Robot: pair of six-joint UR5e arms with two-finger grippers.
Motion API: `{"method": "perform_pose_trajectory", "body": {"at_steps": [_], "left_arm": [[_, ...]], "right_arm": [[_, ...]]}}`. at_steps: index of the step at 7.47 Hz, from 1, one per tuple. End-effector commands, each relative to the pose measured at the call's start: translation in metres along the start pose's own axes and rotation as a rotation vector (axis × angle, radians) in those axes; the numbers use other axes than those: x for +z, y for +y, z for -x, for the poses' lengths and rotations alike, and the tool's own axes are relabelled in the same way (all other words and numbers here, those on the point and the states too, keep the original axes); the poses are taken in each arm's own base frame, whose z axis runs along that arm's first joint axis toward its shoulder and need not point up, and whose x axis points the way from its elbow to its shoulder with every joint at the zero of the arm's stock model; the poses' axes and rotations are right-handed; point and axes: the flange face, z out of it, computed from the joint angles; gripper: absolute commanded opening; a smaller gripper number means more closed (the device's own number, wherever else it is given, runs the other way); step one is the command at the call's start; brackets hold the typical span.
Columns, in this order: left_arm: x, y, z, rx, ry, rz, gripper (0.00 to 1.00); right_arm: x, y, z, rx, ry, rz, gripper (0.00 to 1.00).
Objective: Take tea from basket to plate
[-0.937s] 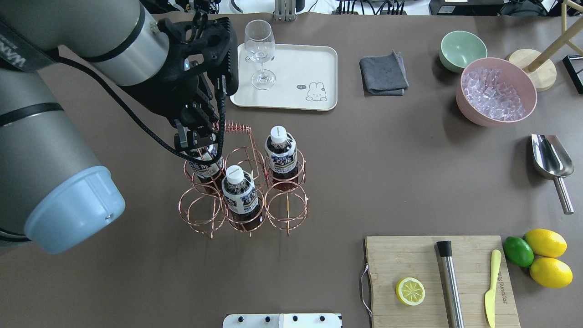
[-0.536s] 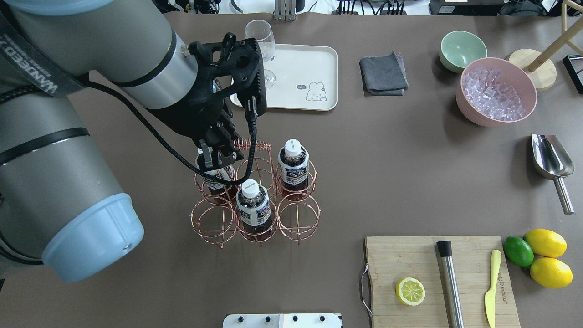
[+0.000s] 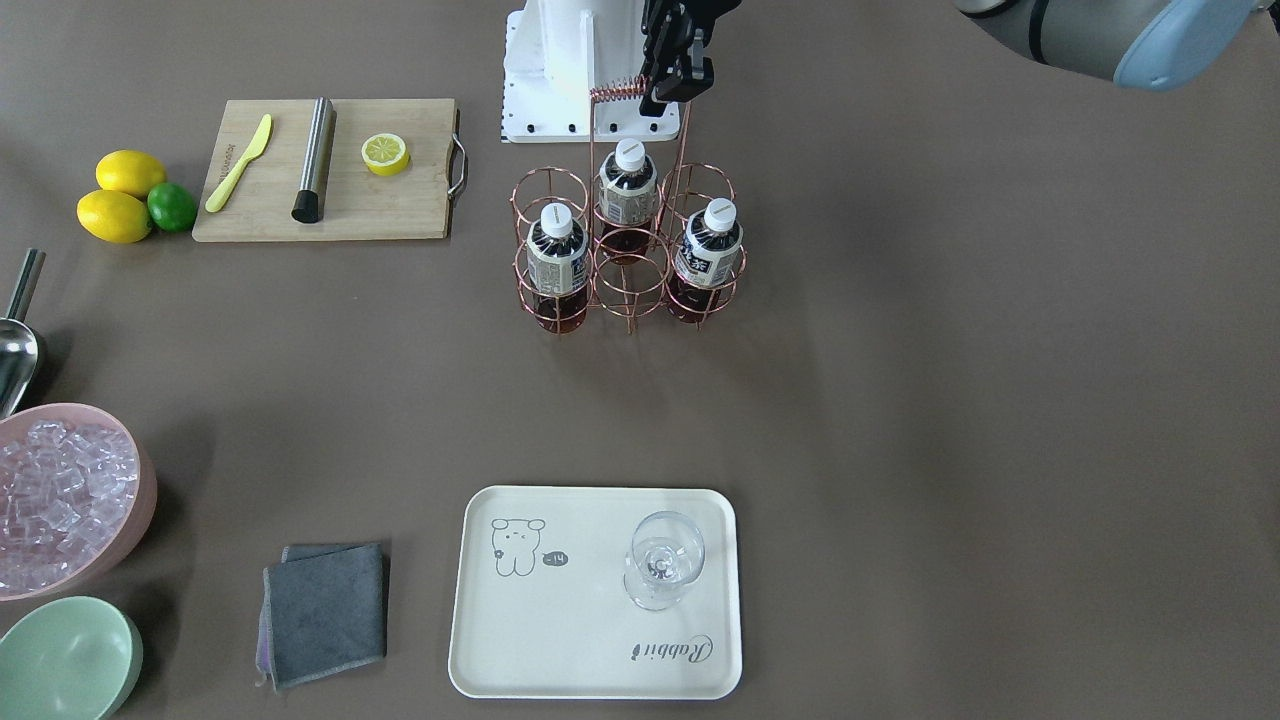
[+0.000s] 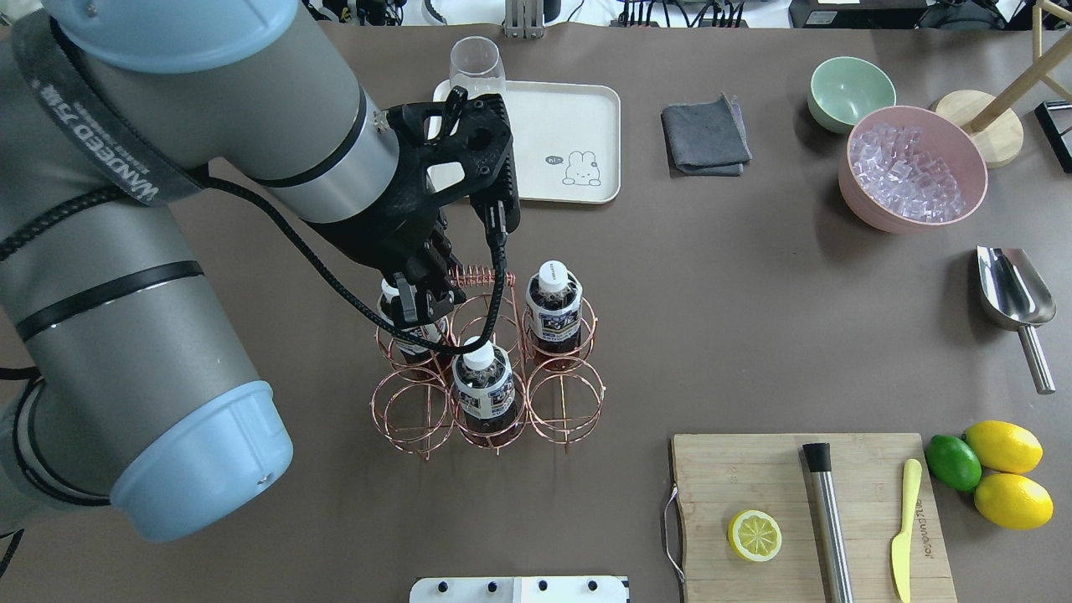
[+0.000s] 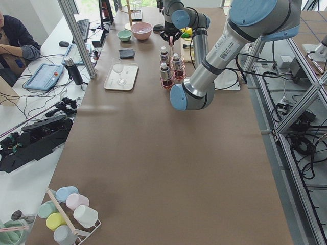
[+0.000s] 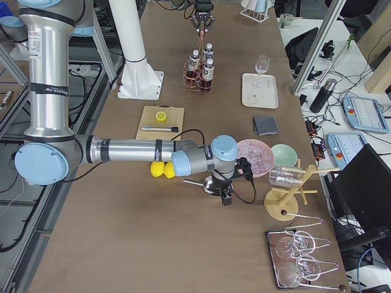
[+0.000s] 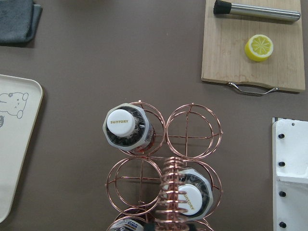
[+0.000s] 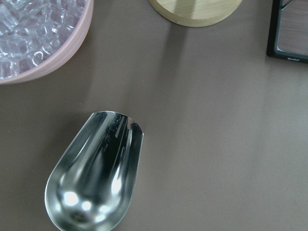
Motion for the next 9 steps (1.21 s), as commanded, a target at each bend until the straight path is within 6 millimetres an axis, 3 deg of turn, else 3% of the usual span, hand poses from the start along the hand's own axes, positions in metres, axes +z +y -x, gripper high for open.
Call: {"method": "perform_pose_trajectory", "body": {"at_steps": [1,2,3,4,5,6,9], "left_arm": [[0.005,0.001,0.003,0.001,-0.013,0.012,0.00],[0.005,0.001,0.004,0.001,-0.019,0.013,0.00],[0.006,0.002,0.004,0.000,-0.019,0.015,0.00],[0.008,0.002,0.006,-0.002,-0.018,0.018,0.00],[0.009,0.002,0.007,-0.003,-0.017,0.021,0.00],[0.009,0.002,0.007,-0.003,-0.025,0.022,0.00],[0.030,-0.002,-0.002,0.030,-0.044,0.024,0.00]], "right_arm": [[-0.004,-0.066,0.050,0.038,0.006,-0.054,1.00],[-0.018,-0.106,0.103,0.103,-0.033,-0.097,1.00],[-0.036,-0.148,0.167,0.033,-0.065,-0.148,1.00],[-0.046,-0.174,0.206,-0.027,-0.099,-0.172,1.00],[-0.072,-0.191,0.235,-0.091,-0.169,-0.221,1.00],[-0.094,-0.203,0.264,-0.143,-0.228,-0.299,1.00],[-0.090,-0.184,0.370,-0.242,-0.357,-0.534,1.00]]}}
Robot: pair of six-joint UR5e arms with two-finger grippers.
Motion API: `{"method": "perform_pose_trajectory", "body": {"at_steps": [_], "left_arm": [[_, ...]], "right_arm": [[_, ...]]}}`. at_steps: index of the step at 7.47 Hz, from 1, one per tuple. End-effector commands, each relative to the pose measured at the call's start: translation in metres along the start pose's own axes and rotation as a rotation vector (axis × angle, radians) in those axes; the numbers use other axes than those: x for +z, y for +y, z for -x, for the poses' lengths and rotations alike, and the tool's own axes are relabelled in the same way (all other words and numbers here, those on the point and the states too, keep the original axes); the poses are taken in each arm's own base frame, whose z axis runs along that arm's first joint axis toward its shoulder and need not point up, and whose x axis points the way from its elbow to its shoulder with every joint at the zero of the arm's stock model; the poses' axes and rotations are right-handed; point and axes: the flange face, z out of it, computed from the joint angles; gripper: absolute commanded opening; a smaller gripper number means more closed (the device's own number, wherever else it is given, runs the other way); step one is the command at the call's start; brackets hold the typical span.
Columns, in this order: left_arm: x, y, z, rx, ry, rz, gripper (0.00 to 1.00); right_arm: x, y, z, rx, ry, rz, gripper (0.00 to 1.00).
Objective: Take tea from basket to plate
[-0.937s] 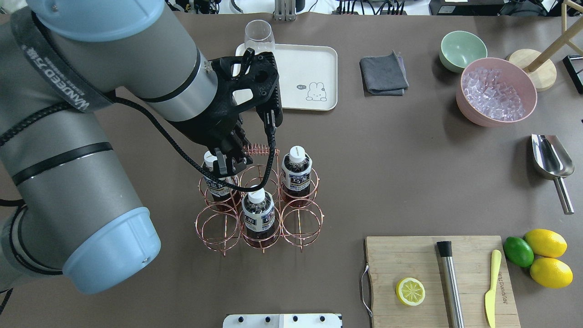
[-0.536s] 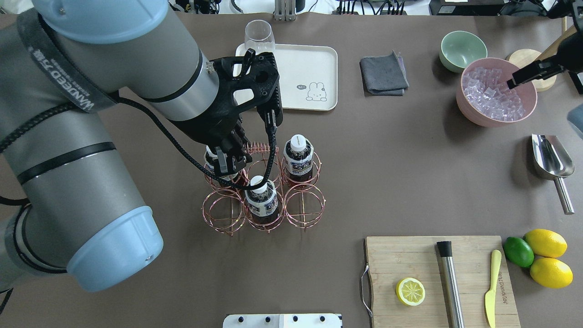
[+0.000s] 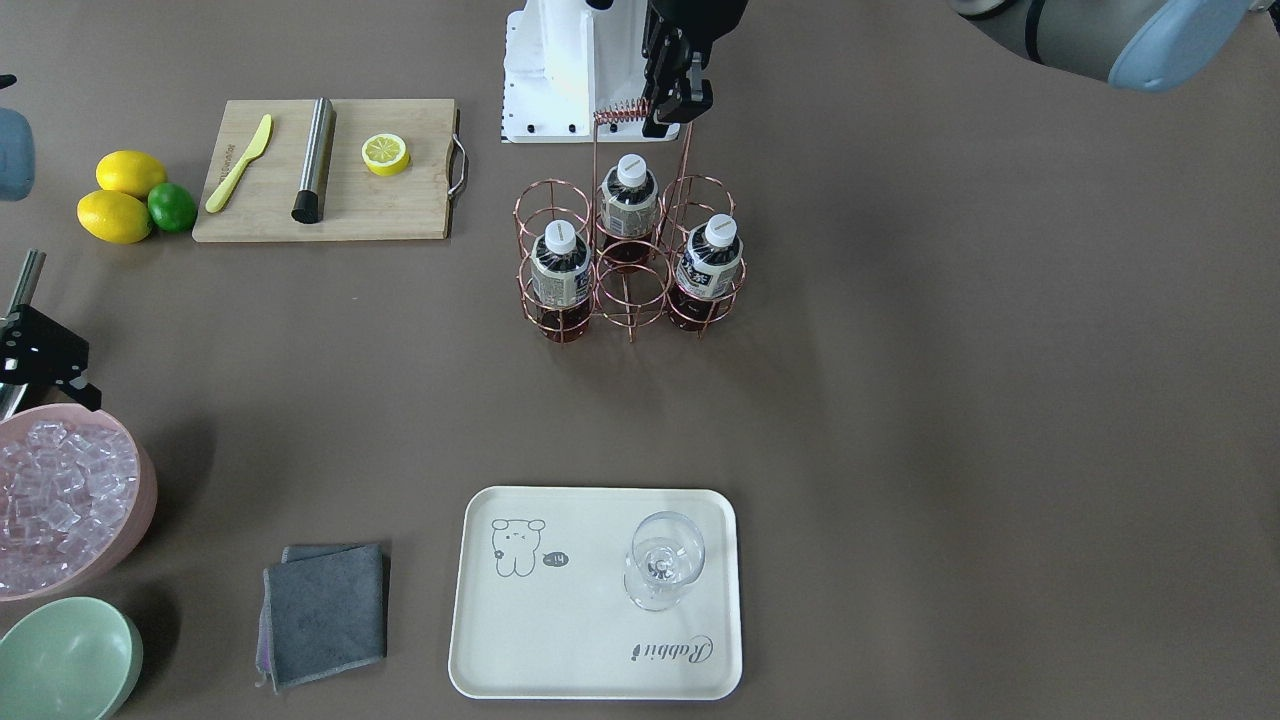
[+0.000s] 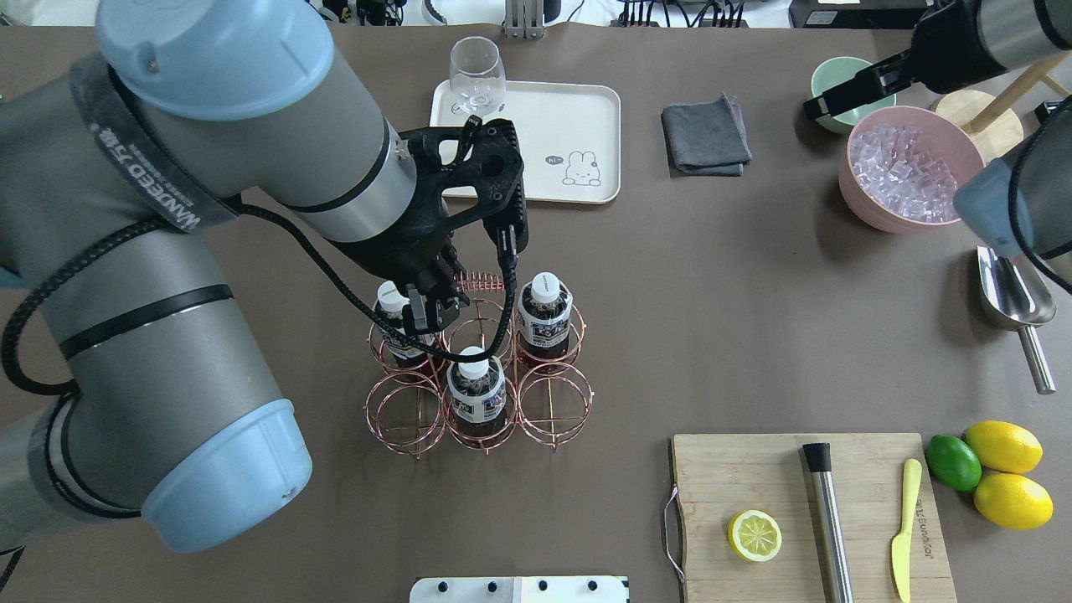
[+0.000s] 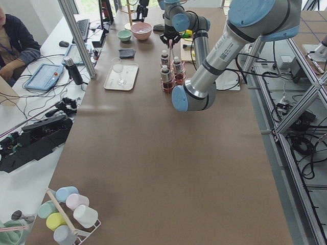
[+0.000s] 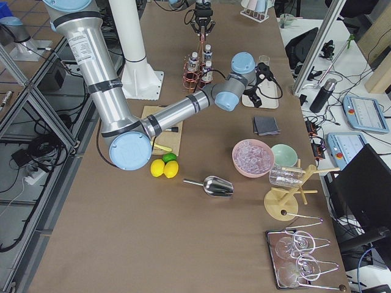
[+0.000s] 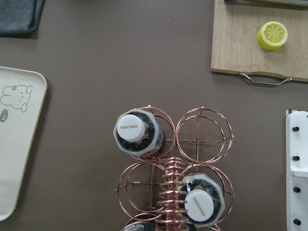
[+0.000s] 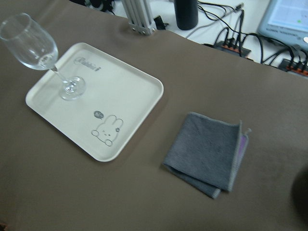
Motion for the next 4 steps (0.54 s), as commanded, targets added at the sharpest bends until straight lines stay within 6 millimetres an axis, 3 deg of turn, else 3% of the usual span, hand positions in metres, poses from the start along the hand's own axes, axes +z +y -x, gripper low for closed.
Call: {"method": "perform_pose_trajectory", "body": {"at_steps": [1,2,3,4], "left_arm": [[0.007,-0.003,-0.002,0.012,-0.011,-0.003,0.00],[0.007,-0.003,-0.002,0.012,-0.011,-0.003,0.00],[0.005,-0.002,-0.002,0.011,-0.013,-0.005,0.00],[0.005,-0.001,-0.002,0.009,-0.014,-0.004,0.00]], "right_arm": [[0.033,0.014,0.105,-0.079,-0.060,-0.187,1.00],[0.053,0.025,0.146,-0.110,-0.053,-0.220,1.00],[0.062,0.038,0.194,-0.129,-0.052,-0.272,0.99],[0.062,0.048,0.226,-0.135,-0.059,-0.292,0.99]]}}
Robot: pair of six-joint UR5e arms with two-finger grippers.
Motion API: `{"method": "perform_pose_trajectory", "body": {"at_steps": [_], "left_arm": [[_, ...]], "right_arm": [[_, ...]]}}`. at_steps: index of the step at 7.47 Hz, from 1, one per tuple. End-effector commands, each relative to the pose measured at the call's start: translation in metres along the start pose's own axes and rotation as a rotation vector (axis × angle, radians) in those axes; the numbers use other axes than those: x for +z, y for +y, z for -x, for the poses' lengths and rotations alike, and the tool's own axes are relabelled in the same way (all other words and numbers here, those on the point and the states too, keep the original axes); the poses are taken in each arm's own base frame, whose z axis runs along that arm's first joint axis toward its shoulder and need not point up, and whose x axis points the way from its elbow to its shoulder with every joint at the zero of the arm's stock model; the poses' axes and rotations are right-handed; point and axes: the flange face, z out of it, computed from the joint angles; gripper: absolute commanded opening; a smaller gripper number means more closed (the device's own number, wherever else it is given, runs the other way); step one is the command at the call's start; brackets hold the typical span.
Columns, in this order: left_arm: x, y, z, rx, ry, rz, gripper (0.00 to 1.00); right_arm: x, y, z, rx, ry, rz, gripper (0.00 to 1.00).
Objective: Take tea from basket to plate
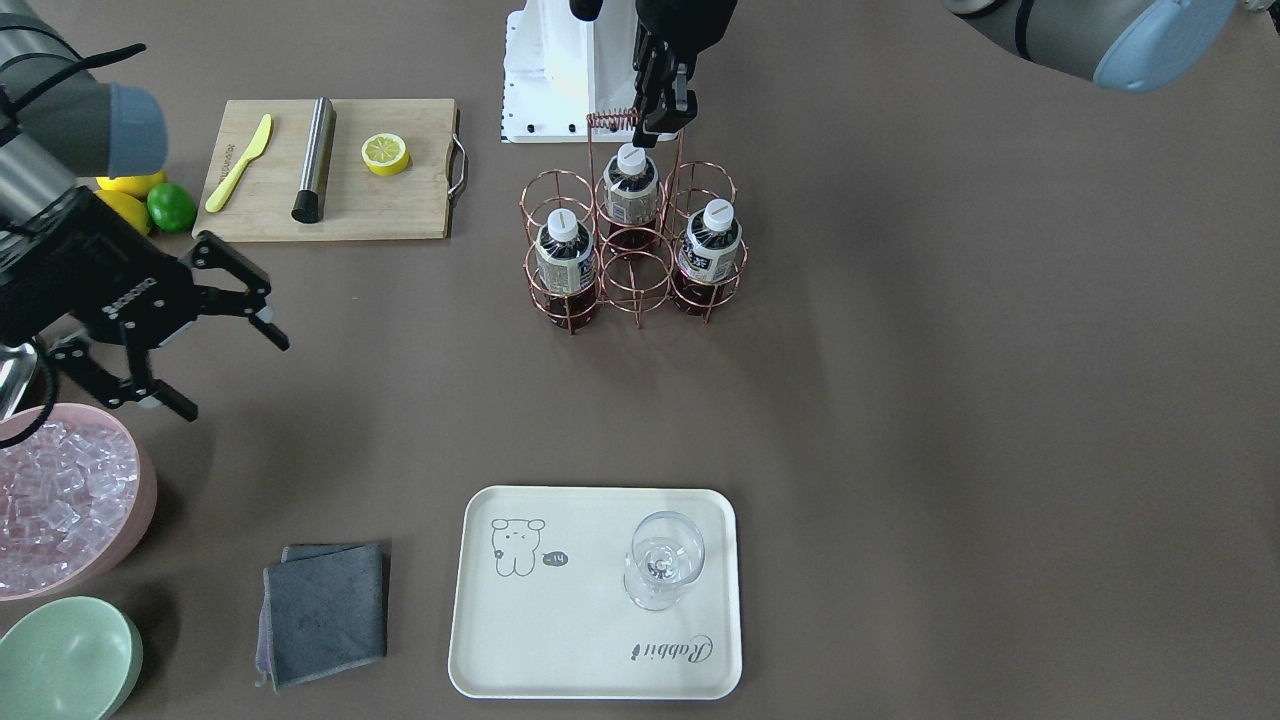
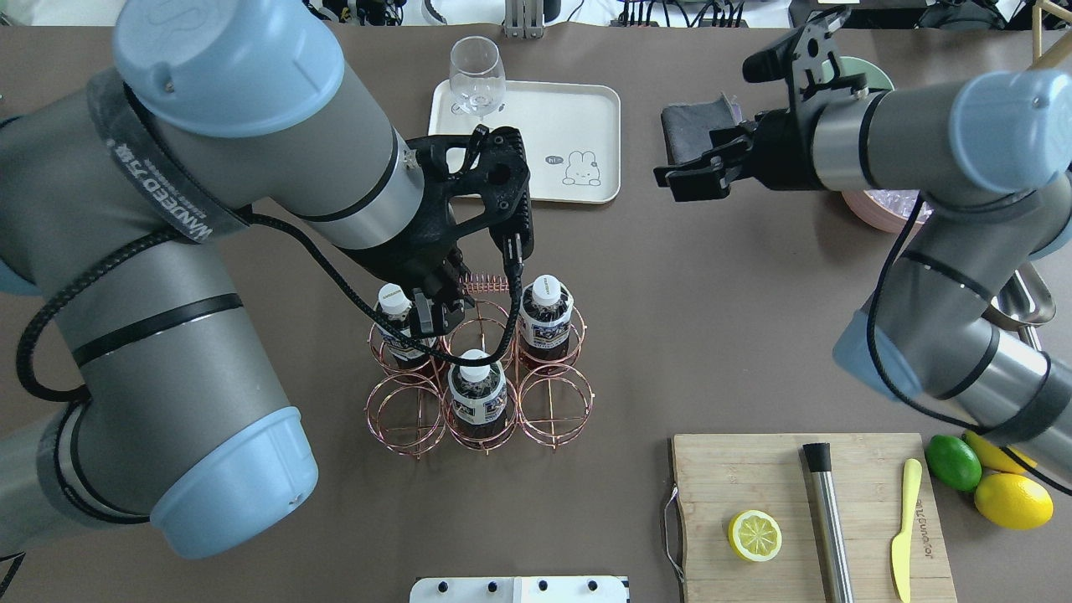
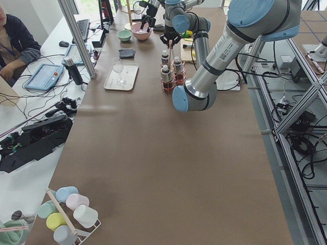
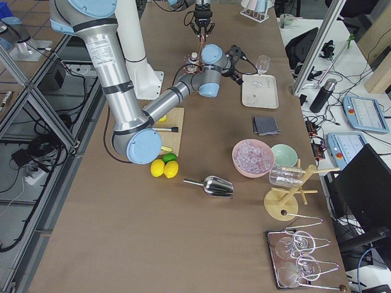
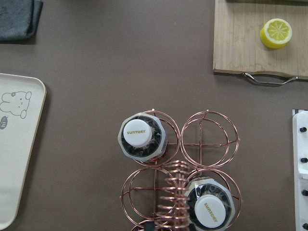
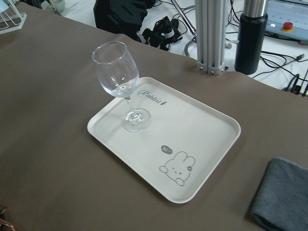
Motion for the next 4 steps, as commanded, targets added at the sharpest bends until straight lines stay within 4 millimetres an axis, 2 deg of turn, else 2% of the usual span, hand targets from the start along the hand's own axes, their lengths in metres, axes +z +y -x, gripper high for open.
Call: {"method": "perform_pose_trajectory", "body": {"at_steps": [1,3,4], "left_arm": [[-0.001,0.001,0.001,-0.002,-0.003,0.001,0.00],[-0.002,0.001,0.000,-0.011,-0.003,0.001,0.00],[-0.002,0.001,0.000,-0.011,-0.003,0.001,0.00]], "right_arm": [[0.002,0.016,0.087,-0.023,0.000,-0.062,0.99],[0.023,0.042,0.130,-0.048,0.023,-0.074,0.99],[0.029,0.035,0.150,-0.049,0.026,-0.084,0.99]]}}
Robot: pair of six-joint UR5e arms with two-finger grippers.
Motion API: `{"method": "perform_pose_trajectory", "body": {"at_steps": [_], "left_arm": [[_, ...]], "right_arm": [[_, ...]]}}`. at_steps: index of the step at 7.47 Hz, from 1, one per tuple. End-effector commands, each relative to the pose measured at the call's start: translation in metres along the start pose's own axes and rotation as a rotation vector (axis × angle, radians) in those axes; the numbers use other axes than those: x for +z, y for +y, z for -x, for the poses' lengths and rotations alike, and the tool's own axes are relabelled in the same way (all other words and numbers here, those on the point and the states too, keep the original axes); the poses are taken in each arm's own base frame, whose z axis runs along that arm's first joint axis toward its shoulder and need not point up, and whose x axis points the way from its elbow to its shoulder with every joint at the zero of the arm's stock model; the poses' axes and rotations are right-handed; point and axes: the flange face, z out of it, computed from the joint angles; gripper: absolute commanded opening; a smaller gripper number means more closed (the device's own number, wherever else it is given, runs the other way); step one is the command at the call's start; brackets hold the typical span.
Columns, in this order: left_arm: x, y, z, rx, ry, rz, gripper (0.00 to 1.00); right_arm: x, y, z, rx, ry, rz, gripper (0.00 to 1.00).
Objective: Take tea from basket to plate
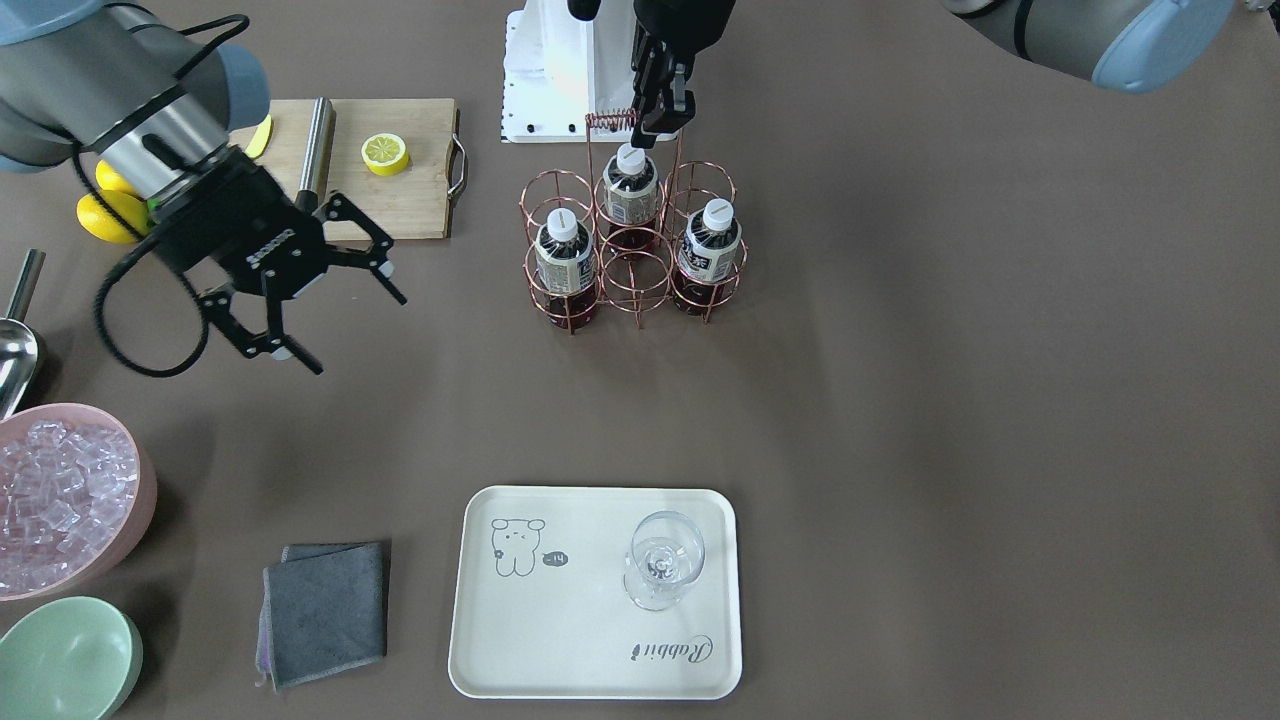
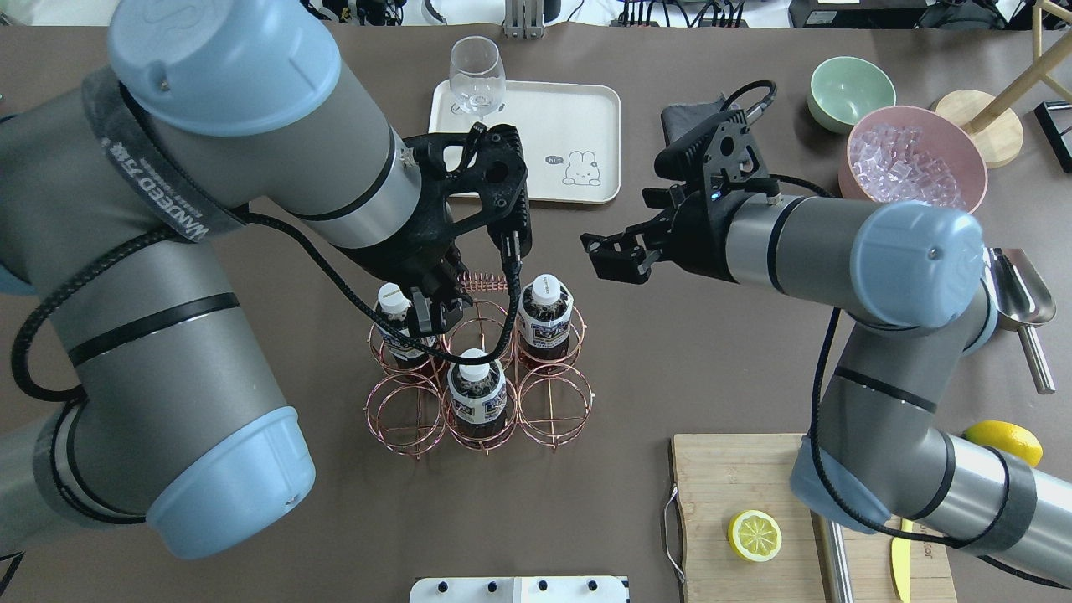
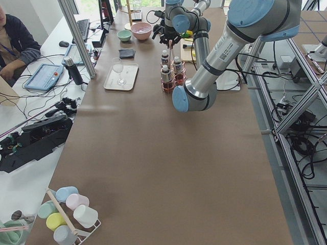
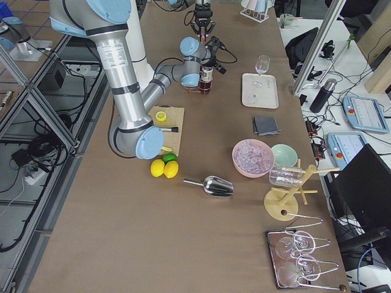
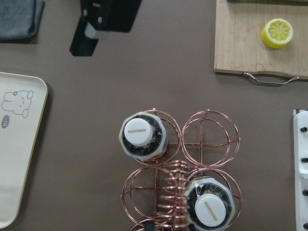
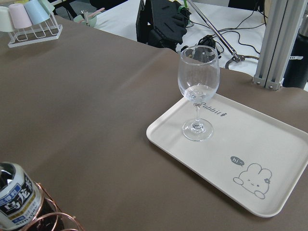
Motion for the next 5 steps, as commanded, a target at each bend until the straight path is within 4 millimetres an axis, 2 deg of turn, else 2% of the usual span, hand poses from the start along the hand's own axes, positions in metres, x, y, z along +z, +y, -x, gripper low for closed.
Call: {"method": "perform_pose_trajectory", "body": {"at_steps": [1,3,4,5], "left_arm": [[-0.001,0.000,0.001,-0.004,-0.001,0.001,0.00],[0.001,0.001,0.002,-0.006,-0.003,0.005,0.00],[0.001,0.001,0.002,-0.006,-0.003,0.005,0.00],[0.001,0.001,0.002,-0.006,-0.003,0.005,0.00]], "right_arm": [[0.010,-0.008,0.053,-0.008,0.026,-0.020,0.99],[0.017,0.002,0.061,-0.014,0.019,0.001,0.99],[0.021,0.008,0.066,-0.022,0.015,0.012,0.91],[0.026,0.015,0.074,-0.023,0.020,0.014,0.92]]}}
